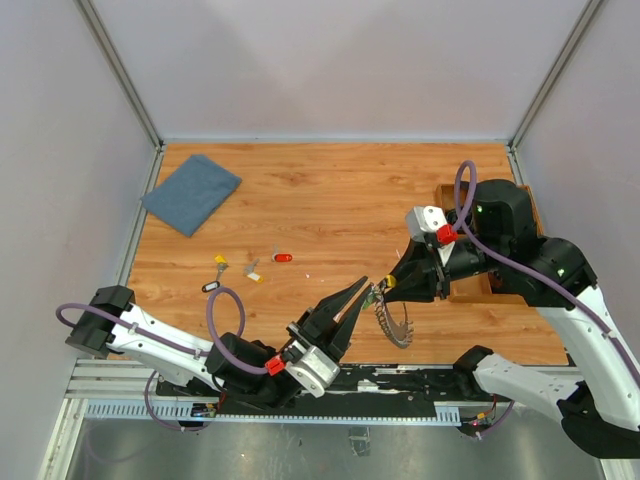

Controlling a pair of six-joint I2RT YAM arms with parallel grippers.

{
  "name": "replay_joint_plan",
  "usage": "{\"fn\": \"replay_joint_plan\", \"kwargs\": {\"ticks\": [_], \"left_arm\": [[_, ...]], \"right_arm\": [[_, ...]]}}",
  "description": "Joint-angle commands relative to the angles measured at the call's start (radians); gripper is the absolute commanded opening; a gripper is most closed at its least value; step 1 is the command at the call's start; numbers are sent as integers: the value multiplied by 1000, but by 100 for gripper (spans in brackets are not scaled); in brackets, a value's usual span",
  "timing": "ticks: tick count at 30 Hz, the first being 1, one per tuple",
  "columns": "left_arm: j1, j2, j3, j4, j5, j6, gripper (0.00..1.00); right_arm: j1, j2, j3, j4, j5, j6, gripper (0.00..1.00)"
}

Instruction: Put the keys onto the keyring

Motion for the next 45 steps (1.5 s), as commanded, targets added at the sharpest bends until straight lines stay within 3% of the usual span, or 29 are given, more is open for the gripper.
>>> {"fn": "replay_joint_plan", "kwargs": {"ticks": [1, 5, 11, 23, 33, 45], "left_arm": [[0, -26, 4, 55, -30, -2, 19], [3, -25, 6, 50, -31, -6, 18], [19, -29, 11, 45, -27, -15, 9], [61, -23, 37, -23, -3, -80, 8], [82, -29, 20, -72, -24, -141, 30], [83, -174, -49, -175, -35, -217, 42]], "right_arm": [[16, -22, 30, 3, -32, -16, 1], [17, -26, 31, -1, -40, -12, 1], [19, -29, 31, -18, -37, -15, 1], [25, -33, 30, -39, -36, -23, 1], [25, -49, 52, -43, 18, -28, 1], [25, -63, 60, -41, 118, -32, 0]]}}
